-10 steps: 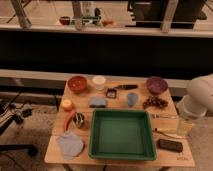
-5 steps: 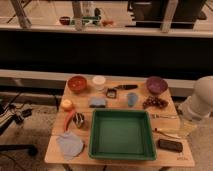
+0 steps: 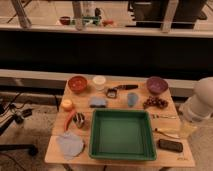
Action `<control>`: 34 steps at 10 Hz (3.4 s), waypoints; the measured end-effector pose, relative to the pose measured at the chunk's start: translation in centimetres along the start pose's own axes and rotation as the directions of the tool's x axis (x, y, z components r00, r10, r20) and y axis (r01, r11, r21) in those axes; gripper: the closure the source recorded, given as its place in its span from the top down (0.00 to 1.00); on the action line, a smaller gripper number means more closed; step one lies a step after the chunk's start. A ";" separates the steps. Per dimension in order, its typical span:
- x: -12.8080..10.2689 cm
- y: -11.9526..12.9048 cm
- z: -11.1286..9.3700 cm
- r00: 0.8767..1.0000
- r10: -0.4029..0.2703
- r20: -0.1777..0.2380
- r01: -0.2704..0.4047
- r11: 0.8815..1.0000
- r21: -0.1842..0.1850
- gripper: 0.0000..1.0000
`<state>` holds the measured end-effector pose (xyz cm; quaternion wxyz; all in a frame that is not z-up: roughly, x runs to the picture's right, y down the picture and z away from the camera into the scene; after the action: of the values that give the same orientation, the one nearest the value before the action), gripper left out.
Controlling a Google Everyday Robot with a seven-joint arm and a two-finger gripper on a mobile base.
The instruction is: Place eraser in tray
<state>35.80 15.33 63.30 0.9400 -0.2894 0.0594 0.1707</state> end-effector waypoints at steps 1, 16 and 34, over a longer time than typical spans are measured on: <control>0.8 1.1 0.1 1.000 0.027 0.001 -0.027 1.000 -0.005 0.80; 5.2 5.6 11.2 0.999 0.037 0.017 -0.034 0.992 -0.122 0.80; 5.7 6.7 14.6 0.999 0.034 0.013 -0.031 0.987 -0.159 0.80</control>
<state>38.91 30.39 70.58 0.9114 -0.3611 0.0428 0.1925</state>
